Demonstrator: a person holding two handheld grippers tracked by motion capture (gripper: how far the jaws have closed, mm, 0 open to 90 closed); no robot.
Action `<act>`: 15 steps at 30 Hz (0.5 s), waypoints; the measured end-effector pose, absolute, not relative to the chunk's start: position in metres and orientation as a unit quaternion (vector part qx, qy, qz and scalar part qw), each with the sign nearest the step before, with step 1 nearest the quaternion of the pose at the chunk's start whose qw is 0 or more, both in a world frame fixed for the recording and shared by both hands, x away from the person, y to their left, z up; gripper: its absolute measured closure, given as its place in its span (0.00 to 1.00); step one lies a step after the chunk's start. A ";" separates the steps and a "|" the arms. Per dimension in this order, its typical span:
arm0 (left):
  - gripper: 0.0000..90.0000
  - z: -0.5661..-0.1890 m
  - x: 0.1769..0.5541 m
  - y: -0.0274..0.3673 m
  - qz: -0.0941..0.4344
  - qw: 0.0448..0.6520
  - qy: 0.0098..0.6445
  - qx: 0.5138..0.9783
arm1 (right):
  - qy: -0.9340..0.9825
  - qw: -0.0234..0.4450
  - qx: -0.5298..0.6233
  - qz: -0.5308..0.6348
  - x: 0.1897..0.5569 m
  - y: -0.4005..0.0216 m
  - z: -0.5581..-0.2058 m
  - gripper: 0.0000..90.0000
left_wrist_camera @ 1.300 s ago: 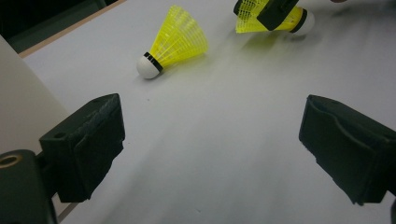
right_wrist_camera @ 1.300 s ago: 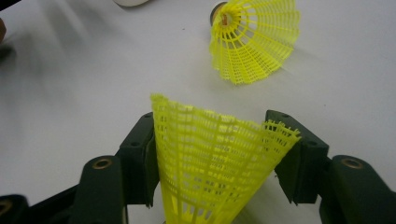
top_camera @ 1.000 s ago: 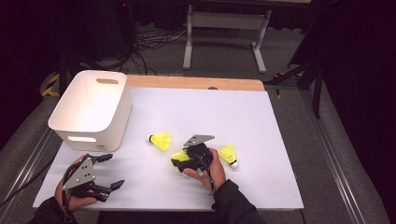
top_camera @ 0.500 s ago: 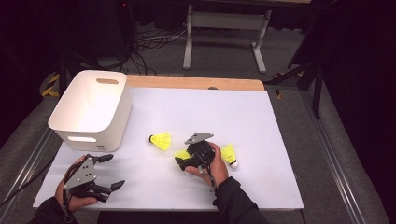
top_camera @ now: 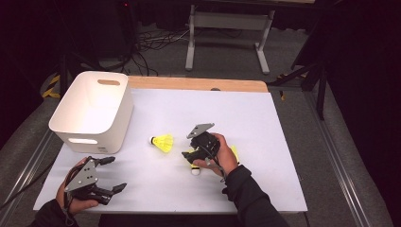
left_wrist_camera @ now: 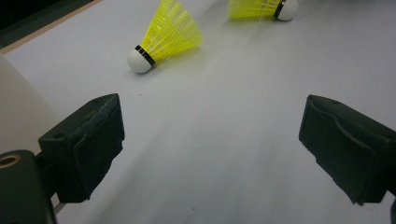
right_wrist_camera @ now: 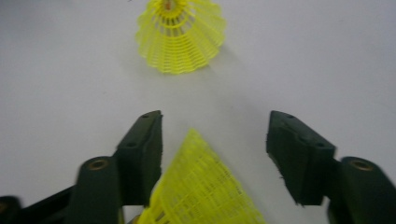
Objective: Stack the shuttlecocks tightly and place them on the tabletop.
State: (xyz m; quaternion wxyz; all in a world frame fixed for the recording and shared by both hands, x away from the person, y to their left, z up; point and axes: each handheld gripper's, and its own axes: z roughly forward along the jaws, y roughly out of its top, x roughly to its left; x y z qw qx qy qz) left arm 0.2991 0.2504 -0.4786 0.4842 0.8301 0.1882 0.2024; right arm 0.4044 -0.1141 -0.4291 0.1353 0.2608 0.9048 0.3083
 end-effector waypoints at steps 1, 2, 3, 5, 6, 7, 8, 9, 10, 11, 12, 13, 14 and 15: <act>0.09 -0.479 0.299 0.250 0.202 0.483 0.188 0.831 | 0.912 0.116 0.257 0.297 0.406 -0.115 -0.426 0.57; 0.09 -0.479 0.299 0.250 0.201 0.483 0.187 0.832 | 0.916 0.111 0.253 0.291 0.407 -0.115 -0.426 0.61; 0.09 -0.479 0.299 0.250 0.202 0.482 0.185 0.832 | 0.919 0.104 0.249 0.288 0.407 -0.116 -0.426 0.65; 0.09 -0.479 0.299 0.250 0.199 0.483 0.186 0.832 | 0.922 0.092 0.248 0.284 0.407 -0.117 -0.426 0.78; 0.09 -0.479 0.300 0.250 0.199 0.483 0.187 0.832 | 0.922 0.092 0.248 0.284 0.407 -0.117 -0.426 0.78; 0.09 -0.479 0.299 0.250 0.200 0.483 0.186 0.832 | 0.921 0.082 0.251 0.286 0.406 -0.117 -0.425 0.89; 0.09 -0.479 0.299 0.250 0.200 0.483 0.186 0.832 | 0.921 0.082 0.249 0.287 0.406 -0.117 -0.424 0.91; 0.09 -0.479 0.299 0.250 0.200 0.483 0.186 0.832 | 0.921 0.082 0.249 0.287 0.406 -0.117 -0.424 0.91; 0.09 -0.479 0.299 0.250 0.201 0.483 0.185 0.832 | 0.922 0.076 0.244 0.292 0.403 -0.116 -0.422 0.95; 0.09 -0.479 0.299 0.250 0.201 0.484 0.186 0.831 | 0.922 0.074 0.238 0.297 0.402 -0.116 -0.422 0.95; 0.09 -0.479 0.299 0.250 0.200 0.485 0.186 0.831 | 0.921 0.070 0.236 0.302 0.401 -0.115 -0.420 0.96; 0.09 -0.479 0.299 0.250 0.200 0.485 0.186 0.831 | 0.921 0.070 0.236 0.302 0.401 -0.115 -0.420 0.96; 0.09 -0.478 0.299 0.250 0.201 0.485 0.186 0.830 | 0.920 0.068 0.234 0.307 0.399 -0.114 -0.419 0.97; 0.09 -0.478 0.299 0.250 0.201 0.486 0.186 0.830 | 0.920 0.069 0.229 0.309 0.397 -0.111 -0.417 0.98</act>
